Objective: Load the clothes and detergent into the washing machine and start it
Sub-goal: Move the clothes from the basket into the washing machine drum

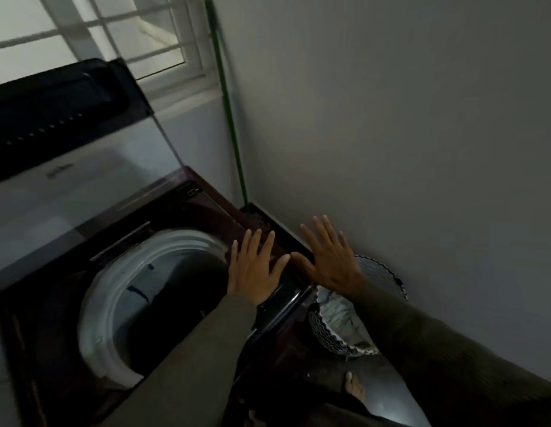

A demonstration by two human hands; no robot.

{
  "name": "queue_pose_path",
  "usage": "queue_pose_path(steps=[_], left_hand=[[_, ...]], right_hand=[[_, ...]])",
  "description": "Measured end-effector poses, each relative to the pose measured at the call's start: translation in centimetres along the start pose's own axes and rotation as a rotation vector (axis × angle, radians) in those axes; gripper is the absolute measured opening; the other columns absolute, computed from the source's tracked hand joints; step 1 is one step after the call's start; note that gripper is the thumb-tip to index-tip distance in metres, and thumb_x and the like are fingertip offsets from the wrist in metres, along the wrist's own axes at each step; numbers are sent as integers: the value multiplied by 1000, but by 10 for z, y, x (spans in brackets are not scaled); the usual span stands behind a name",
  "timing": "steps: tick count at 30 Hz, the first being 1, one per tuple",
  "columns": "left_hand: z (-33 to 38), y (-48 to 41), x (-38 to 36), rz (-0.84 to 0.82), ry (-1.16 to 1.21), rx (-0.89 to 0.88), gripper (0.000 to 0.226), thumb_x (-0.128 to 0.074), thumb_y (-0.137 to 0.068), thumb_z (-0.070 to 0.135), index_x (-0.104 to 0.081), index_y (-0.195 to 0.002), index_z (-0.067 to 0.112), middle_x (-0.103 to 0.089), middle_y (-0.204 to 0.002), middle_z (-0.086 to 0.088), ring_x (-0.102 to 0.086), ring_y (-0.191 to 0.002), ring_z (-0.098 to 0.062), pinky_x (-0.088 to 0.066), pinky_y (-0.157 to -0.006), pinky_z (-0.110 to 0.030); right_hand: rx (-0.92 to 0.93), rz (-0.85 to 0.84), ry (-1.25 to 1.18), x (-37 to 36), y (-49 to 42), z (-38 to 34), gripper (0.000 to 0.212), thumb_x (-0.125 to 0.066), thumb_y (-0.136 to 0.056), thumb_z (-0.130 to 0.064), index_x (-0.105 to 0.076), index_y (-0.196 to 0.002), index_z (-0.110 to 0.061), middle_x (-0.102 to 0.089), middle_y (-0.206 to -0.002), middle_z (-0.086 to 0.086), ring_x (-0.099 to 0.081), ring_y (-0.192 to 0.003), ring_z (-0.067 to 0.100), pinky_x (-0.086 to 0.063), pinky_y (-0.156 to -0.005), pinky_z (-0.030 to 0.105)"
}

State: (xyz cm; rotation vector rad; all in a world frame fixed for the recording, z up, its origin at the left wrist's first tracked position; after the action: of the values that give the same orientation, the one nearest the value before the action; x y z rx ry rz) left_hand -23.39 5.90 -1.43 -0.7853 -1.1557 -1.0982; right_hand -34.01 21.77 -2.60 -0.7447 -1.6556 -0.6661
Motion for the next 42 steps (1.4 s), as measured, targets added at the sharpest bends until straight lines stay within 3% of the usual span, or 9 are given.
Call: queue_pose_path(steps=[7, 10, 16, 20, 24, 30, 34, 38, 42], left_hand=[[104, -44, -41, -94, -4, -37, 70, -14, -97, 65, -9, -157, 29, -1, -166, 0, 9, -153, -20, 5, -123, -47], [146, -59, -66, -145, -20, -76, 68, -14, -99, 62, -8, -157, 28, -1, -166, 0, 9, -153, -20, 4, -124, -46], [185, -77, -129, -249, -32, -108, 61, -20, -103, 55, -12, -157, 27, -8, -166, -2, 2, -153, -22, -3, -123, -45], [190, -89, -178, -320, -74, -112, 63, -16, -101, 56, -24, -155, 22, -22, -162, -6, -12, -151, -27, -8, -124, -46], [187, -95, -246, -357, -62, -124, 64, -23, -95, 55, -53, -139, 19, -52, -143, -9, -46, -135, -30, -34, -114, -47], [166, -105, -388, -434, 94, -77, 58, -36, -94, 54, -67, -120, 13, -67, -121, -10, -64, -114, -29, -53, -95, -44], [147, -114, -483, -484, 78, -22, 59, -36, -92, 54, -68, -120, 12, -68, -117, -15, -65, -109, -34, -53, -92, -48], [131, -139, -558, -578, 78, 6, 61, -37, -84, 50, -67, -119, 9, -66, -118, -21, -62, -109, -42, -52, -93, -52], [115, -165, -627, -661, 100, 35, 58, -47, -82, 49, -70, -114, 7, -68, -111, -23, -67, -100, -43, -55, -83, -48]], right_hand=[[-61, -112, -78, -27, 26, 110, 82, -19, -93, -73, -11, -157, -23, 0, -165, 8, 8, -151, 26, -14, -119, 56], [-83, -178, -127, -48, 41, 149, 87, -11, -89, -75, -13, -157, -21, -3, -165, 10, 5, -152, 27, -13, -119, 56], [-181, -306, -158, -91, 66, 204, 81, -22, -90, -72, -21, -155, -23, -7, -165, 7, 2, -152, 26, -12, -118, 54], [-238, -366, -187, -125, 79, 231, 84, -20, -83, -67, -31, -152, -19, -16, -163, 10, -7, -151, 29, -23, -115, 57], [-327, -412, -185, -179, 84, 253, 73, -38, -85, -62, -49, -141, -15, -42, -151, 13, -31, -144, 33, -39, -105, 58], [-470, -470, -323, -287, 75, 277, 80, -45, -93, -57, -12, -156, -21, -6, -164, 5, 5, -152, 25, -14, -121, 46], [-607, -537, -396, -366, 62, 291, 86, -52, -93, -49, -3, -156, -19, 0, -164, 7, 4, -151, 26, -15, -122, 43], [-774, -567, -541, -449, 46, 310, 92, -61, -87, -44, -7, -156, -15, -7, -162, 12, -7, -149, 31, -23, -118, 46], [-893, -620, -654, -513, 29, 329, 97, -62, -90, -45, 4, -156, -16, 4, -162, 16, 0, -149, 33, -14, -119, 44]])
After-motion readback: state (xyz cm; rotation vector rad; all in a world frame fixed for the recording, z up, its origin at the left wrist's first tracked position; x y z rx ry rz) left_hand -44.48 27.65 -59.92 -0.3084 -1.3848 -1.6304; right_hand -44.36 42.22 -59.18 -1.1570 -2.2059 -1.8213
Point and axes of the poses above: each hand's wrist, its own y-axis away from the middle knuckle, its own x-axis out of the back of the hand, z = x × y, the point moved 2 cm from there along -y, towards the middle knuckle
